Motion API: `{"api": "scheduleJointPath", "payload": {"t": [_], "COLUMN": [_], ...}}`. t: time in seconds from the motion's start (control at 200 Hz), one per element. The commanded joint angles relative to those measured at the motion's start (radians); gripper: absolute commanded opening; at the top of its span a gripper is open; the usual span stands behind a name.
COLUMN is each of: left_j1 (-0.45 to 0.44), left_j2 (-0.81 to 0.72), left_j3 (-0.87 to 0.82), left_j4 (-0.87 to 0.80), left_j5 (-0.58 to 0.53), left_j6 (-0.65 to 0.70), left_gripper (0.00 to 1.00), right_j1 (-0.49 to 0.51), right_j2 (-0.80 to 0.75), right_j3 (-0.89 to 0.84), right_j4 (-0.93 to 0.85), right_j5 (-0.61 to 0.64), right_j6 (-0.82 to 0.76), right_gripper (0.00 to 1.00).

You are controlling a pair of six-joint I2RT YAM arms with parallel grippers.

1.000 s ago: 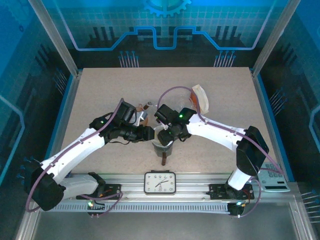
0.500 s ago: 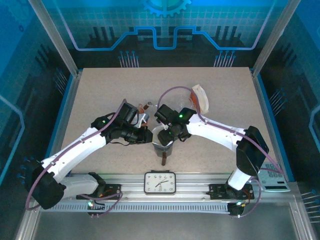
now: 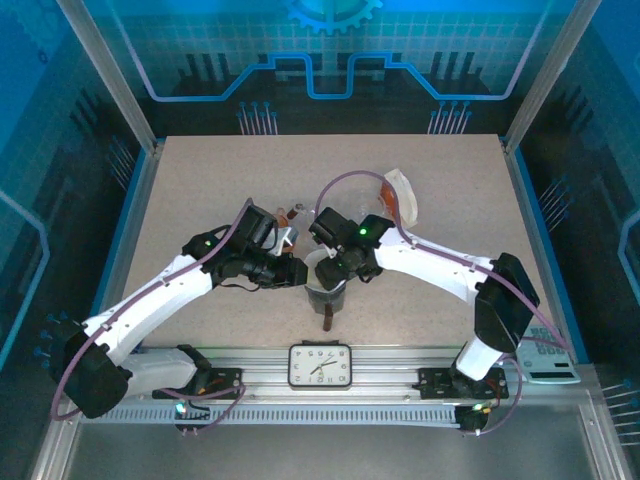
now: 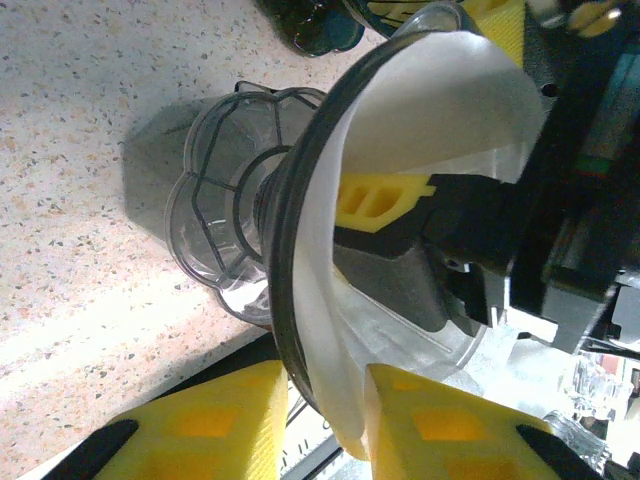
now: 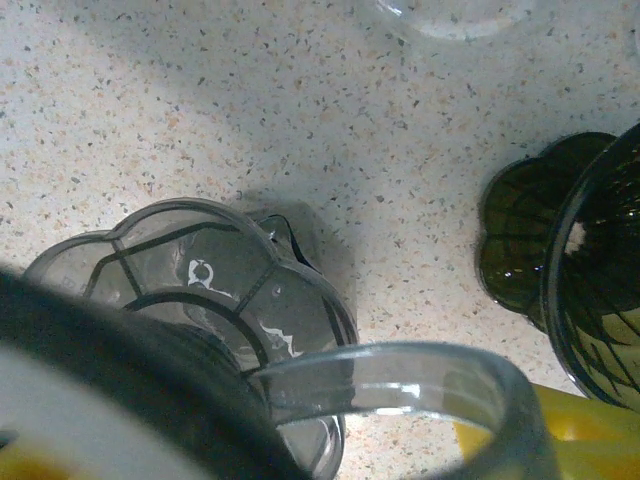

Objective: Place the coffee filter in the dripper

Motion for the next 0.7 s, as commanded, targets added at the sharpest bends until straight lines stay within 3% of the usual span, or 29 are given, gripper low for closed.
{"api": "scheduleJointPath", "payload": {"t": [0.0,0.335,0.695], "left_j1": [-0.003,-0.003,-0.003], "left_j2": [0.007,0.005,-0.006], "left_j3": [-0.003,-0.009,-0.012], "left_j4": [-0.002,0.004,0.012], "left_j5": [0.01,0.007,-0.002], "left_j6": [-0.001,-0.001,-0.012], "left_gripper": [0.28,0.29,0.32], "right_j1": [0.015,0.02,0.025], "right_j2": [-0.051,-0.097,-0.285], "right_j3": [0.047,0.044,0.012], "right_j4": [-0.026,-0.055,-0.008], "right_j5": [0.028,0.047,0.114], "right_j6": [0.017,0.026,0.023], "right_gripper": [0.68,0.68,0.69]}}
